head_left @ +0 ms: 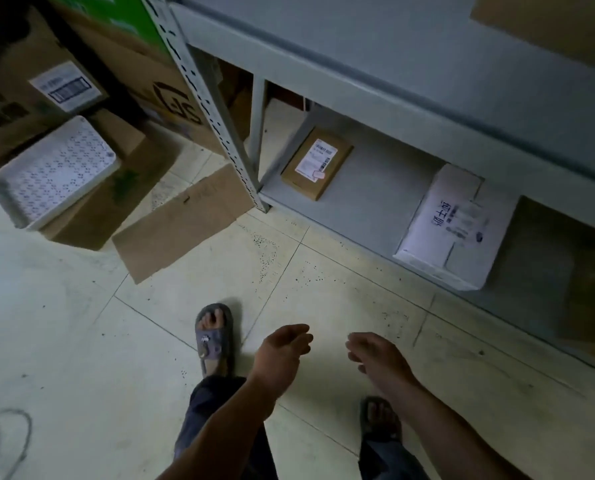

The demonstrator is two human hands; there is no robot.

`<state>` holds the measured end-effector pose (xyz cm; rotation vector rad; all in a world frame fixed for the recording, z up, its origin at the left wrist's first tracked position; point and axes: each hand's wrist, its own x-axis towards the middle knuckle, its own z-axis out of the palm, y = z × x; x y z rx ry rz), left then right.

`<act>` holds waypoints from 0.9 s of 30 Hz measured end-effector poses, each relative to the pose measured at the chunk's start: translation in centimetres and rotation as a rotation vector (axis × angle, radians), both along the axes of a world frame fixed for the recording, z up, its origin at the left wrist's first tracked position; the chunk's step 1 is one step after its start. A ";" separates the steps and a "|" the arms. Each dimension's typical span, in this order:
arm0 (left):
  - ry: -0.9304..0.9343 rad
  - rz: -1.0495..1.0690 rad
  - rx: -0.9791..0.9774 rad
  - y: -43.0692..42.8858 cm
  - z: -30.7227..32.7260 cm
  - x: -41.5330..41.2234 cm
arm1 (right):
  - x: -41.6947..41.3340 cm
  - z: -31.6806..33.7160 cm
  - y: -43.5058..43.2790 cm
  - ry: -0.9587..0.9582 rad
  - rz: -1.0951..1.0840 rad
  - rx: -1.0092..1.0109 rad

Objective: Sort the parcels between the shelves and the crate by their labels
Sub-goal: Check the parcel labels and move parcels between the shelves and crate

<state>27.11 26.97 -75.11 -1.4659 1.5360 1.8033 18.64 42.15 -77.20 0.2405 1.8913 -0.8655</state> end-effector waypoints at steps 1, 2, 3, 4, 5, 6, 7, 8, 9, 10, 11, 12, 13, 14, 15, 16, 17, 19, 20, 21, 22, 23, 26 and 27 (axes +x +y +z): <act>0.002 -0.033 0.010 -2.4 -0.3 -0.4 | -0.4 -0.7 -2.2 0.004 -0.038 0.016; 0.009 -0.010 0.018 -2.9 0.3 -0.8 | -0.8 -0.2 -2.6 0.006 -0.050 0.031; 0.017 -0.038 0.044 -6.2 -0.3 -1.4 | -1.1 -0.7 -5.5 0.009 -0.106 0.029; 0.026 -0.077 0.048 -8.8 -0.4 -1.9 | -1.4 -1.2 -7.9 -0.003 -0.170 0.032; 0.025 -0.098 0.051 -10.7 -0.5 -2.2 | -1.7 -1.0 -9.7 -0.003 -0.196 0.031; 0.000 -0.132 0.069 -14.0 -0.9 -2.4 | -1.4 -1.0 -12.7 -0.014 -0.246 0.032; -0.003 -0.156 0.059 -16.0 -0.8 -3.0 | -1.6 -0.7 -14.7 -0.011 -0.267 0.011; 0.008 -0.157 0.054 -17.4 -0.7 -3.6 | -1.7 0.0 -16.0 -0.006 -0.265 -0.027; -0.003 -0.195 0.044 -19.4 -0.8 -4.3 | -1.9 0.1 -17.8 -0.002 -0.284 -0.055; -0.014 -0.209 0.037 -20.9 -1.4 -5.1 | -2.2 0.0 -19.2 0.000 -0.298 -0.065; -0.025 -0.230 0.045 -22.0 -1.8 -5.9 | -2.5 0.1 -20.2 -0.002 -0.312 -0.080; -0.033 -0.239 0.058 -22.8 -2.0 -6.8 | -2.7 0.2 -21.0 -0.009 -0.328 -0.087; -0.040 -0.249 0.076 -23.5 -2.3 -7.7 | -3.0 0.0 -21.7 -0.007 -0.356 -0.082; -0.037 -0.264 0.088 -23.8 -2.5 -8.7 | -3.5 -0.3 -22.2 0.001 -0.378 -0.072; -0.035 -0.297 0.091 -24.1 -2.6 -9.6 | -3.9 -0.6 -22.6 0.016 -0.395 -0.070; -0.031 -0.317 0.085 -24.2 -2.7 -10.3 | -4.3 -0.9 -22.8 0.027 -0.394 -0.065; -0.023 -0.340 0.074 -24.3 -2.9 -11.1 | -4.8 -1.2 -23.0 0.037 -0.392 -0.064; -0.032 -0.355 0.052 -24.3 -3.7 -12.5 | -5.7 -1.9 -22.9 0.045 -0.411 -0.055; -0.036 -0.355 0.042 -24.4 -3.9 -12.9 | -6.0 -2.1 -23.0 0.047 -0.418 -0.055; -0.035 -0.359 0.026 -24.3 -4.3 -13.4 | -6.4 -2.5 -22.9 0.048 -0.428 -0.050; -0.026 -0.375 0.004 -24.3 -4.6 -13.5 | -6.4 -3.0 -22.7 0.045 -0.427 -0.046; -0.011 -0.401 -0.033 -24.3 -5.2 -14.2 | -7.0 -3.8 -22.5 0.051 -0.425 -0.048; 0.069 -0.465 -0.138 -24.7 -7.6 -16.0 | -8.3 -6.4 -22.6 0.078 -0.400 -0.040; 0.086 -0.482 -0.159 -24.9 -8.6 -16.8 | -8.9 -7.3 -22.8 0.091 -0.386 -0.032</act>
